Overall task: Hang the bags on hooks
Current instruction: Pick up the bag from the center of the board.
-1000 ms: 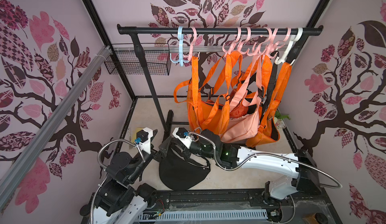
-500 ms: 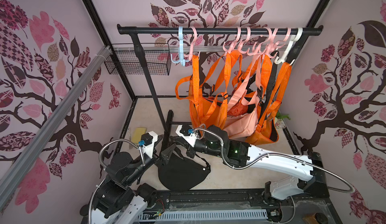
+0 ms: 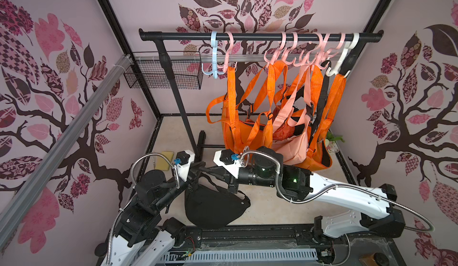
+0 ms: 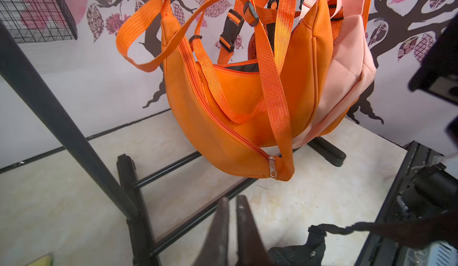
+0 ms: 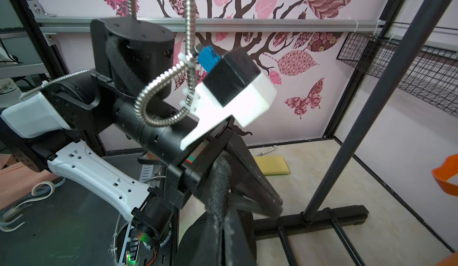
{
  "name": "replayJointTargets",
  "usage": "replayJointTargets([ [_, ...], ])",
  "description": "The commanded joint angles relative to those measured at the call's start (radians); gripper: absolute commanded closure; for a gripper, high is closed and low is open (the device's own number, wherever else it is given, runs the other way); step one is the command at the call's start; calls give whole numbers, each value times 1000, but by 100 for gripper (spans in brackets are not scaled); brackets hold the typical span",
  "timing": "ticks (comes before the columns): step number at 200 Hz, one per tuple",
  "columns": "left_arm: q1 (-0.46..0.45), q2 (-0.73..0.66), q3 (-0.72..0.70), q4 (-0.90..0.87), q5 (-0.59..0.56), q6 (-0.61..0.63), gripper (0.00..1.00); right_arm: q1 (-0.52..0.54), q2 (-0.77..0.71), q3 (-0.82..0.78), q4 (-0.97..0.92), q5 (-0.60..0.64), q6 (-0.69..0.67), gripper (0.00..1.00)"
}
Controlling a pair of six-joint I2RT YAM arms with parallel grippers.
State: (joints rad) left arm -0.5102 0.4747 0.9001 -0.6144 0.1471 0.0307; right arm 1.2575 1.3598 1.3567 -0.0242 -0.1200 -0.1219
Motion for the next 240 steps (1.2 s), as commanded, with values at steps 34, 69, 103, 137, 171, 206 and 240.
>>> replayJointTargets([
  [34,-2,27,151,-44,-61,-16,100,5,-56,-112,2,24,39,84],
  [69,-2,45,195,-64,-69,-40,100,5,-55,-225,100,45,47,72],
  [103,-2,69,226,-81,-46,-57,100,5,-29,-274,181,93,60,67],
  [137,-2,67,240,-94,-47,-66,100,5,-16,-326,289,186,35,63],
  [171,-2,76,264,-122,-59,-57,100,5,27,-330,296,223,5,55],
  [206,-2,85,276,-141,-78,-55,100,5,8,-358,325,275,-24,91],
  [240,-2,101,283,-152,-103,-49,100,-16,-56,-377,312,214,-32,100],
])
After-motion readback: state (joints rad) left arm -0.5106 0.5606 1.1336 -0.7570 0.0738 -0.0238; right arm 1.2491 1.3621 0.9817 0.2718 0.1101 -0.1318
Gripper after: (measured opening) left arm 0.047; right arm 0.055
